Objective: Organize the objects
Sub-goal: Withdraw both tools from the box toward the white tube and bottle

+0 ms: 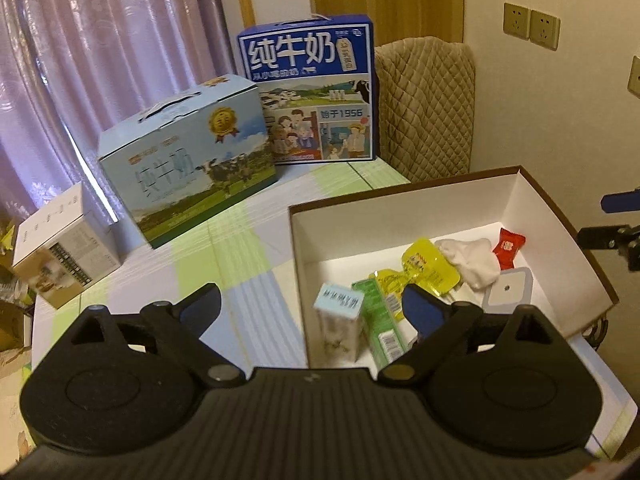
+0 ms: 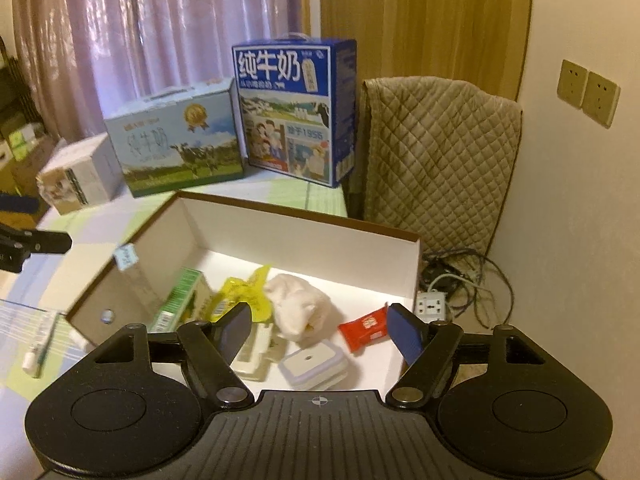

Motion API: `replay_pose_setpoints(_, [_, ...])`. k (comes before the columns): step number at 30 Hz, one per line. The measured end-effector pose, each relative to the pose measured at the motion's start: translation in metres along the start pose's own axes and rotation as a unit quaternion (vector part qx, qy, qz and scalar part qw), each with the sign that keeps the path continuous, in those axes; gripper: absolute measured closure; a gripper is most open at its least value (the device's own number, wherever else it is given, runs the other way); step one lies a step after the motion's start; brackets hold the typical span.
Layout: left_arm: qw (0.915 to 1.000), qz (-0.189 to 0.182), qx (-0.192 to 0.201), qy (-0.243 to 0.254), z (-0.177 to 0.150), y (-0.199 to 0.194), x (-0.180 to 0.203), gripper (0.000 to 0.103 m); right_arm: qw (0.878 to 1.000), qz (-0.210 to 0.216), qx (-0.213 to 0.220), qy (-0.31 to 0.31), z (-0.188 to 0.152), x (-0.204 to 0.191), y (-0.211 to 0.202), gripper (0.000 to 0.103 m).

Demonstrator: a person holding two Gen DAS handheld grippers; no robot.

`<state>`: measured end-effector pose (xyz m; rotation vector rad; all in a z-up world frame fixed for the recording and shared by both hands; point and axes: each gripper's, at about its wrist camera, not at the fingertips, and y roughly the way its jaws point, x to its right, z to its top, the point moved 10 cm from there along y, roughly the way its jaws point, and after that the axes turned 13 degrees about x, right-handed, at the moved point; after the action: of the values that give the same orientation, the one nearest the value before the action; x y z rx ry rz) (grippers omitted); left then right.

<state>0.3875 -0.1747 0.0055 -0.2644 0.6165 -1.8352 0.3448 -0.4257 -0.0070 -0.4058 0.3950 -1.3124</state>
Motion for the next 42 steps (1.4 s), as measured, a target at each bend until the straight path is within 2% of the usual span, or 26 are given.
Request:
replay_pose_setpoints(9, [0.9994, 0.001, -0.002, -0.035, -0.024, -0.048, -0.031, 0.005, 0.998, 0.044, 0.022, 0.026, -0.004, -0.034, -0.036, 0.031])
replay_pose_setpoints(15, [0.9975, 0.013, -0.005, -0.069, -0.052, -0.078, -0.051, 0.004, 0.995, 0.087, 0.016, 0.047, -0.018, -0.069, -0.053, 0.031])
replay_pose_setpoints(20, [0.9949, 0.029, -0.012, -0.096, -0.078, -0.097, -0.064, 0.004, 0.993, 0.107, 0.017, 0.045, -0.035, -0.105, -0.059, 0.031])
replay_pose_setpoints(26, [0.9908, 0.056, -0.025, -0.121, -0.113, -0.114, -0.078, 0.004, 0.988, 0.133, 0.007, 0.072, -0.056, -0.139, -0.055, 0.031])
replay_pose_setpoints(33, [0.9818, 0.073, -0.043, -0.17, -0.153, -0.127, -0.09, 0.004, 0.984, 0.156, -0.011, 0.086, -0.073, -0.176, -0.045, 0.031])
replay_pose_setpoints(42, [0.9758, 0.1, -0.053, -0.187, -0.184, -0.133, -0.098, 0.004, 0.98, 0.175, -0.031, 0.087, -0.092, -0.223, -0.023, 0.031])
